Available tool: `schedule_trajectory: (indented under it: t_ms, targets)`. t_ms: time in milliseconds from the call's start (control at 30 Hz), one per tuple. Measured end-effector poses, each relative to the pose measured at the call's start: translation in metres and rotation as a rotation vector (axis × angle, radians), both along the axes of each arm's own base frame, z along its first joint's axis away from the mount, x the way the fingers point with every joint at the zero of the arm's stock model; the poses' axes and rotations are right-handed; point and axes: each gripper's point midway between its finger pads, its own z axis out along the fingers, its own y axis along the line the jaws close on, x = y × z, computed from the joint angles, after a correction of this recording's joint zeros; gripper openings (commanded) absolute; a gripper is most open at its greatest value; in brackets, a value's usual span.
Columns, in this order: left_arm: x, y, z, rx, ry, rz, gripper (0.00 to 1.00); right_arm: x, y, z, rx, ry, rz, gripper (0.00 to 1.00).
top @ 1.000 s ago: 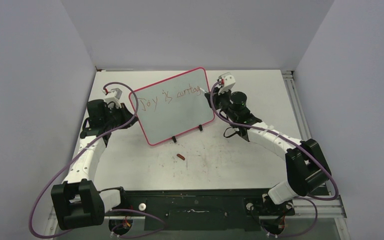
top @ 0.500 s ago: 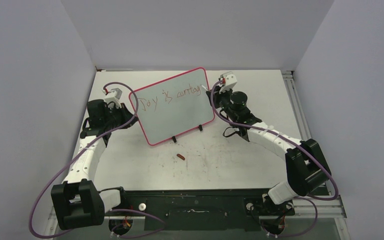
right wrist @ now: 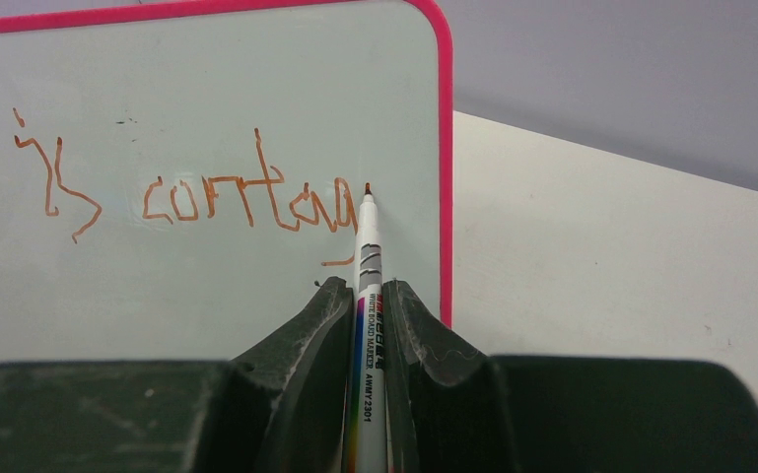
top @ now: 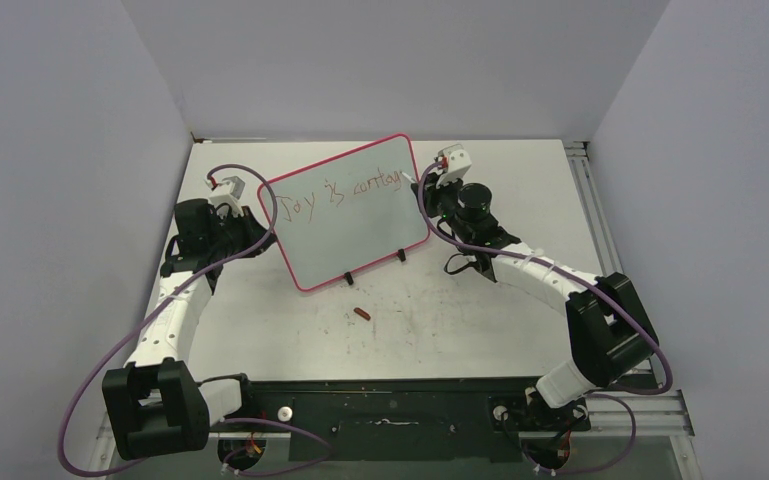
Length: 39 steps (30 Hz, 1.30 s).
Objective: Write a sentence on the whiteboard
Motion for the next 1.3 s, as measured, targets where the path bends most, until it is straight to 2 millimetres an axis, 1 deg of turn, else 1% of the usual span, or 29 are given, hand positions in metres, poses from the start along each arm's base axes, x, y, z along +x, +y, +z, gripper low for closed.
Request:
schedule_trajectory:
  t_ms: [567, 967, 1100, 1300]
  targets:
    - [0.0, -0.001, 0.0, 0.0, 0.0, -0.002, 0.0, -0.003, 0.004, -0.002, -0.01, 0.0, -0.02, 0.05]
    - [0.0, -0.001, 0.0, 0.0, 0.0, -0.002, 0.0, -0.007, 0.003, -0.012, -0.026, 0.019, -0.032, 0.05]
    - [0.0, -0.001, 0.0, 0.0, 0.0, -0.002, 0.0, -0.007, 0.002, -0.012, -0.027, 0.018, -0.036, 0.05]
    - [0.0, -0.001, 0.0, -0.001, 0.001, -0.002, 0.0, -0.012, 0.004, -0.008, -0.034, 0.015, -0.037, 0.05]
